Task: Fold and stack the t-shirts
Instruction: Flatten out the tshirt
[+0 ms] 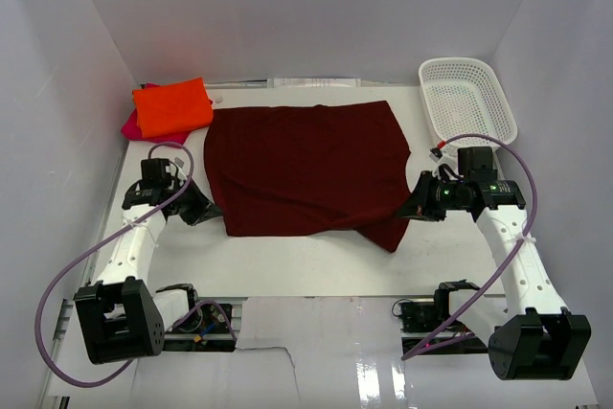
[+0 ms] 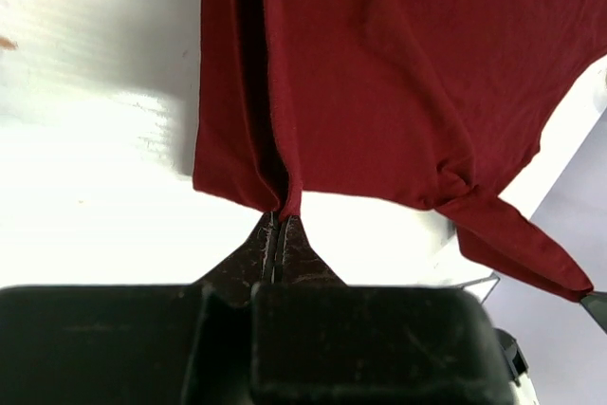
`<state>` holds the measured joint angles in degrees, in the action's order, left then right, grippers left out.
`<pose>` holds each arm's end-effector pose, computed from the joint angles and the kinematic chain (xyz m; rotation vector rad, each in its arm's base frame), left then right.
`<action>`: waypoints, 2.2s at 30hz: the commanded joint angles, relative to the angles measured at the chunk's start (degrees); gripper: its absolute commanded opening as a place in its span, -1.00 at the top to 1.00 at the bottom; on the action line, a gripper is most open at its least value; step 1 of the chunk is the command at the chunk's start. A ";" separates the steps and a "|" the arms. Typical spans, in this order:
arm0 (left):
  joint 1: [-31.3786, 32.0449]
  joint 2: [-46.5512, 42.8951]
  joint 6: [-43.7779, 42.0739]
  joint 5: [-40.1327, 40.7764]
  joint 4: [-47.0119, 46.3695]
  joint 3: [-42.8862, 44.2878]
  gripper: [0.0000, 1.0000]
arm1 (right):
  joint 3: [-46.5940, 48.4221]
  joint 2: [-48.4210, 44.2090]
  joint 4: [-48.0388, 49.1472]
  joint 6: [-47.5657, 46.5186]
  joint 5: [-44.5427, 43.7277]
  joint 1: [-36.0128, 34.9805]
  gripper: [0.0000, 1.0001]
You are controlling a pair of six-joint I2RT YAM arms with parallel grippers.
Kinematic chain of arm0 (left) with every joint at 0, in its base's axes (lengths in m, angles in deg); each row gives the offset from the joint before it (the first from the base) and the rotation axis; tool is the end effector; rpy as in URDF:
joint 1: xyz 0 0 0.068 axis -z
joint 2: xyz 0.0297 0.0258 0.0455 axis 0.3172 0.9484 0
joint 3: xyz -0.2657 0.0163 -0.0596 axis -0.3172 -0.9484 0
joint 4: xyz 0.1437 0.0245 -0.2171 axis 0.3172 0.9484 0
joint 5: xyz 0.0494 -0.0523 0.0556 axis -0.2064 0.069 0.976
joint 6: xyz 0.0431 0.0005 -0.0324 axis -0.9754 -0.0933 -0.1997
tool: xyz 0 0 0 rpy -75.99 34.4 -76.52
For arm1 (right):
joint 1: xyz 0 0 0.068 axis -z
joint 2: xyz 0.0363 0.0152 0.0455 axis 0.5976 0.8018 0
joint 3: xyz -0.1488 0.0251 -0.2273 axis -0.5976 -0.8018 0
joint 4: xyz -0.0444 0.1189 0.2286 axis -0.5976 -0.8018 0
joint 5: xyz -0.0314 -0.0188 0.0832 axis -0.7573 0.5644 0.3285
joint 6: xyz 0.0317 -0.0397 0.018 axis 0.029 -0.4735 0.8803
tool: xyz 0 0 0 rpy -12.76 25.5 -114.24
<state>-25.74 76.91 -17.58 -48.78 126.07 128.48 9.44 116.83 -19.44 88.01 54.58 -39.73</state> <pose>0.2039 0.0105 0.2225 -0.7577 2.5616 -0.7293 0.1845 0.0294 0.2834 0.0775 2.5324 0.8781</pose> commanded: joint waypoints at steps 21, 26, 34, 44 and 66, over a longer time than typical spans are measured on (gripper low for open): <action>-5.66 -1.83 -0.67 17.26 12.82 5.60 1.00 | -10.76 -4.85 2.76 10.43 -12.50 -20.97 0.85; -8.83 -0.33 -0.50 17.17 11.85 4.98 1.00 | -6.62 -5.20 0.30 10.60 -15.84 -21.05 0.84; -11.91 5.29 0.29 14.54 8.60 5.51 1.00 | -0.47 -3.89 1.88 10.78 -21.47 -20.97 0.85; -13.32 11.26 3.01 15.59 3.51 8.32 1.00 | 7.26 6.13 5.92 7.79 -26.75 -20.09 0.85; -13.32 20.23 6.44 14.18 -1.86 12.01 1.00 | 27.66 26.08 12.60 0.06 -23.33 -17.10 0.84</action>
<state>-38.65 97.92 -11.73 -34.82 125.72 137.90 33.50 141.77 -9.53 90.06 29.97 -57.23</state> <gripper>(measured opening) 0.008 0.083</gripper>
